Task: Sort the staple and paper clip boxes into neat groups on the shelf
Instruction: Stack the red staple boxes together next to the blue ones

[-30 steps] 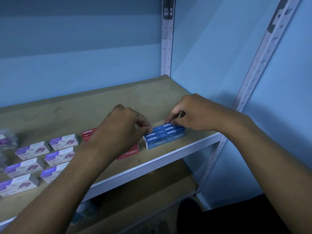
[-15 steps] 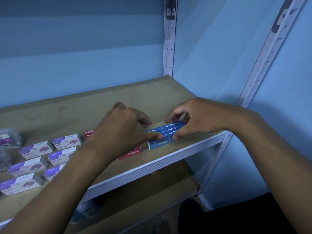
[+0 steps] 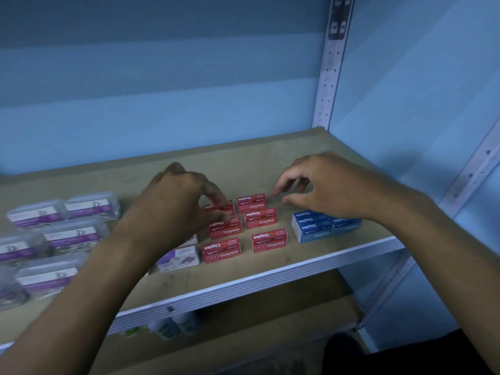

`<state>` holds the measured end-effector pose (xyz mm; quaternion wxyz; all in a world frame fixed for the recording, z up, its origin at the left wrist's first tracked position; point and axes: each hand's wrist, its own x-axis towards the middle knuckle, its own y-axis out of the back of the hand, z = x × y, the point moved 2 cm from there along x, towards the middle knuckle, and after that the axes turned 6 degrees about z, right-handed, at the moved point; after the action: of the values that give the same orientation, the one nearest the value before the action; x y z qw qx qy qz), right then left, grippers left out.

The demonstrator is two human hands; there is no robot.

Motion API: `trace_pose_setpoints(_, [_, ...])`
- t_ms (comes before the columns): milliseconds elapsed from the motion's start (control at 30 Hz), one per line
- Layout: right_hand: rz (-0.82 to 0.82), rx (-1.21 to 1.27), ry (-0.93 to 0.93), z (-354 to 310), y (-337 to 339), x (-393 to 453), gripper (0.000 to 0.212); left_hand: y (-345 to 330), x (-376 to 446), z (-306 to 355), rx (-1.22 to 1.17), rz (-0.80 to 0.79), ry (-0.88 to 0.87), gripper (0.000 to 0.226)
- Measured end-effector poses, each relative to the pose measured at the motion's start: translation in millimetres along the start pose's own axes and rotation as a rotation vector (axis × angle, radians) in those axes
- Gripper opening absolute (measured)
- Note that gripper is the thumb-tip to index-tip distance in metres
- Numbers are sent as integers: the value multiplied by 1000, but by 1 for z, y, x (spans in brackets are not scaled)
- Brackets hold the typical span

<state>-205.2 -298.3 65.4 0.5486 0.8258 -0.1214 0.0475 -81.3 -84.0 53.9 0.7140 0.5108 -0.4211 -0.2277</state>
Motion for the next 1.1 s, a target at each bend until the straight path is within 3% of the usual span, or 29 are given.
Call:
trace_pose_setpoints(533, [-106, 0, 43, -19, -32, 19, 23, -6, -9, 3, 35, -60, 16, 32])
trace_pose_setpoints(1100, [-54, -26, 55, -17, -38, 18, 19, -14, -10, 3, 2, -42, 17, 28])
